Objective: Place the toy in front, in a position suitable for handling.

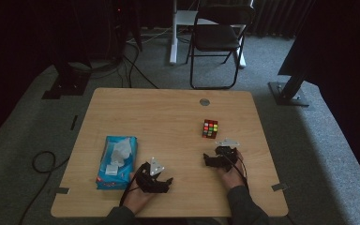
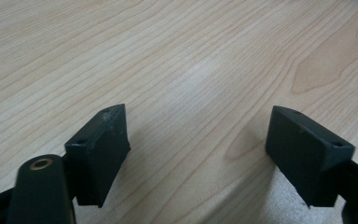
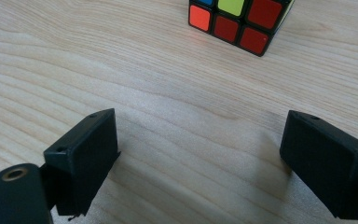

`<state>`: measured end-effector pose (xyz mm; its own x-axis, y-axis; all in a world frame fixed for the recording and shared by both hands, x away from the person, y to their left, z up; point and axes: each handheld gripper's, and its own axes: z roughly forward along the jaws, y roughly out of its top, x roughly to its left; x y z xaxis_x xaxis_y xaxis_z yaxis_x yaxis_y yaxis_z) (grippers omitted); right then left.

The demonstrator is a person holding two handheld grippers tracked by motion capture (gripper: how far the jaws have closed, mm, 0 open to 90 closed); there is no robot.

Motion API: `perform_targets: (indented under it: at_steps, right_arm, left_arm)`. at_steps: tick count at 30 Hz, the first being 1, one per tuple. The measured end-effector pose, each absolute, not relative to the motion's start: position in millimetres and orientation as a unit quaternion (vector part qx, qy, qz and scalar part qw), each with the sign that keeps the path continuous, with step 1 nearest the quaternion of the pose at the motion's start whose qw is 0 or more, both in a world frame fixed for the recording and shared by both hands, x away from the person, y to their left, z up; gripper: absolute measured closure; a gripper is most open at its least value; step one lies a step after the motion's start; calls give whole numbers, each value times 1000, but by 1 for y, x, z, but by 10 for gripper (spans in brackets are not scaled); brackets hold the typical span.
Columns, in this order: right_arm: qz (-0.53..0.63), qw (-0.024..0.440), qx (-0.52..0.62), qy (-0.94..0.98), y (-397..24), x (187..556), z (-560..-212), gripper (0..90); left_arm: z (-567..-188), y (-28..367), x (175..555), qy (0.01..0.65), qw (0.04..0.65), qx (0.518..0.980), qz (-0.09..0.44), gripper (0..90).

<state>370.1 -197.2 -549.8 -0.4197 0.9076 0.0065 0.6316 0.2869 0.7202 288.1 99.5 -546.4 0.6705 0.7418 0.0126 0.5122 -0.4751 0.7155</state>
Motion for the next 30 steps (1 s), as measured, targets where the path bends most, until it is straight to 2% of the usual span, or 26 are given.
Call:
perform_targets:
  at_steps: [19, 27, 30]
  right_arm:
    - [328, 212, 504, 770, -195, 369, -550, 110]
    - [311, 191, 493, 790, -191, 374, -545, 113]
    - [298, 184, 499, 792, -189, 377, -542, 146]
  left_arm:
    - [-546, 98, 290, 367, 351, 846, 160, 182]
    - [-546, 98, 290, 367, 351, 846, 160, 182]
    - [-546, 98, 290, 367, 351, 847, 160, 182]
